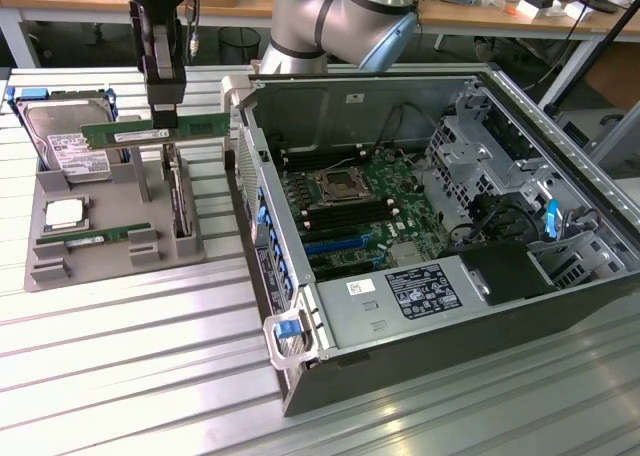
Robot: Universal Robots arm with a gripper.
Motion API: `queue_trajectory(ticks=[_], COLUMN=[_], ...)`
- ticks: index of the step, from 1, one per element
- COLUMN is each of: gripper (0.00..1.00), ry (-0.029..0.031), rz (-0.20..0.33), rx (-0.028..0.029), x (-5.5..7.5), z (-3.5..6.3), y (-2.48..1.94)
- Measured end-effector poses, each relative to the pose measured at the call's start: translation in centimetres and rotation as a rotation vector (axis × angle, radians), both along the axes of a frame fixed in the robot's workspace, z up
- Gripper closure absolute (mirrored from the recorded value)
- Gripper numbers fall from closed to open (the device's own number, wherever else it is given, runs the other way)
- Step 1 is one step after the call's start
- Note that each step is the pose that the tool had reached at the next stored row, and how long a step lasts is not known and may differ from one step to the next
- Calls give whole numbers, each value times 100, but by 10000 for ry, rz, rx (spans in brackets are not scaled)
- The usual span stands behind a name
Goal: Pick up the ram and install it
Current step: 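Pick up the ram and move it above insertion slot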
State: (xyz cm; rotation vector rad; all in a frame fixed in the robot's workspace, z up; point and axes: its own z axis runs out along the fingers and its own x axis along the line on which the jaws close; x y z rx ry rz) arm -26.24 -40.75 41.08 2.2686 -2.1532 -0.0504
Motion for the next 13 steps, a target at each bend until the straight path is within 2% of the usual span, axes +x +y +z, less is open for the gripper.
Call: queue_trajectory(ticks=[9, 13], gripper=[88, 88], ry=[0, 1], rz=[0, 0], rx=[0, -1], x=[175, 213], z=[0, 0], y=[0, 0])
